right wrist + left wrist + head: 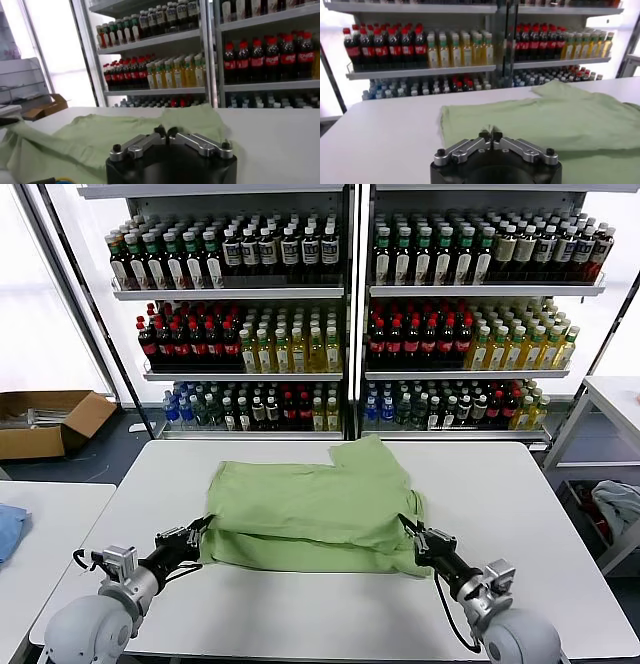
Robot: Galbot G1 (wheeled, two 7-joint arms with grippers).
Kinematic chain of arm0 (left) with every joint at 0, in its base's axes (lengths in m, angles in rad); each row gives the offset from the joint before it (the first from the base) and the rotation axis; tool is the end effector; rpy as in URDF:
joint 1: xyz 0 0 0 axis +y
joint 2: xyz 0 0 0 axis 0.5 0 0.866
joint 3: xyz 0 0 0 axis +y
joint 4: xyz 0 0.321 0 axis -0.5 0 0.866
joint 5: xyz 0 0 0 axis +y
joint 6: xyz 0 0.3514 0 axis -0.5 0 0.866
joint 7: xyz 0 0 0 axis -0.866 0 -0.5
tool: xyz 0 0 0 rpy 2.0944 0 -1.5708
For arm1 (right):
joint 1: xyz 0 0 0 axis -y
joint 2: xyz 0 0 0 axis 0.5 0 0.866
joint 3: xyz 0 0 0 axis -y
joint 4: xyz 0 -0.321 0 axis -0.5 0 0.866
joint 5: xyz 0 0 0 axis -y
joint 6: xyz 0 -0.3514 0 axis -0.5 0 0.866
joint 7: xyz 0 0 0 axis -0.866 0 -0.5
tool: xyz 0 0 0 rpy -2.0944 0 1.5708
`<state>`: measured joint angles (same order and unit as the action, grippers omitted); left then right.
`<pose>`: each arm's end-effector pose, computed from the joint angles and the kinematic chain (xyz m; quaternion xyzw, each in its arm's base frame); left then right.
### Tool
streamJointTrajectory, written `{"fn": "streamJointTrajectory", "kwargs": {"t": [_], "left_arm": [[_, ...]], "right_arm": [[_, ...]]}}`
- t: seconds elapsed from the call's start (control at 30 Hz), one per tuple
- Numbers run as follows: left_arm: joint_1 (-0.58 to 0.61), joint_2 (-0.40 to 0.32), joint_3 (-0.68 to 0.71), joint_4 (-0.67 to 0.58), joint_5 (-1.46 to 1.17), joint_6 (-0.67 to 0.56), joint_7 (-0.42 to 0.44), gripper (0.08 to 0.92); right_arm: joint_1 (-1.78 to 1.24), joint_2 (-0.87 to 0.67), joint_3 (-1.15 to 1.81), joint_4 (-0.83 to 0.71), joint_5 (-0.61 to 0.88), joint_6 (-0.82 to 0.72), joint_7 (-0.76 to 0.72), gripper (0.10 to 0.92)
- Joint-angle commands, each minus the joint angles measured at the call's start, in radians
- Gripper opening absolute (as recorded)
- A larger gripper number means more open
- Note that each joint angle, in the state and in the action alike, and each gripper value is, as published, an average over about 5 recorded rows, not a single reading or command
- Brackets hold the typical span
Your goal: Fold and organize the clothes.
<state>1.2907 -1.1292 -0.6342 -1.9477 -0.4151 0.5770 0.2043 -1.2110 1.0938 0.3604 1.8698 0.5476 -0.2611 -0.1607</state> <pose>0.2771 0.1145 -0.2315 -0.1234 -0.9685 -0.0057 0.2161 0.2913 -0.0514 -0.2694 0.2234 -0.9665 -0.0494 0.1161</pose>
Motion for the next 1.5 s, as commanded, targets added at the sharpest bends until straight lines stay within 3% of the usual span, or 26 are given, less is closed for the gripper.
{"fn": "streamJointTrajectory", "kwargs": {"t": [0.03, 0.27, 0.6, 0.8, 1.0, 1.5], "left_arm": [[-0.093, 0.004, 0.034, 0.132, -0.002, 0.000, -0.008, 0.147], [-0.063, -0.004, 0.000, 0.111, 0.017, 0.000, -0.030, 0.333], [0.101, -0.053, -0.037, 0.006, 0.055, 0.000, -0.048, 0.619], [0.112, -0.071, -0.028, 0.020, 0.061, 0.000, -0.062, 0.782], [0.095, -0.071, -0.017, 0.033, 0.043, 0.000, -0.054, 0.801], [0.075, -0.063, 0.000, 0.078, 0.016, 0.000, -0.028, 0.386]], "right_arm": [[0.146, 0.001, -0.098, -0.107, -0.002, -0.017, 0.038, 0.210], [0.117, 0.000, -0.054, -0.064, -0.026, -0.053, 0.088, 0.409], [-0.130, -0.020, 0.078, 0.128, -0.125, -0.129, 0.105, 0.704], [-0.257, 0.027, 0.080, 0.189, -0.217, -0.171, 0.125, 0.816], [-0.266, 0.050, 0.063, 0.182, -0.205, -0.215, 0.167, 0.793], [-0.229, 0.063, 0.035, 0.123, -0.145, -0.269, 0.186, 0.368]]}}
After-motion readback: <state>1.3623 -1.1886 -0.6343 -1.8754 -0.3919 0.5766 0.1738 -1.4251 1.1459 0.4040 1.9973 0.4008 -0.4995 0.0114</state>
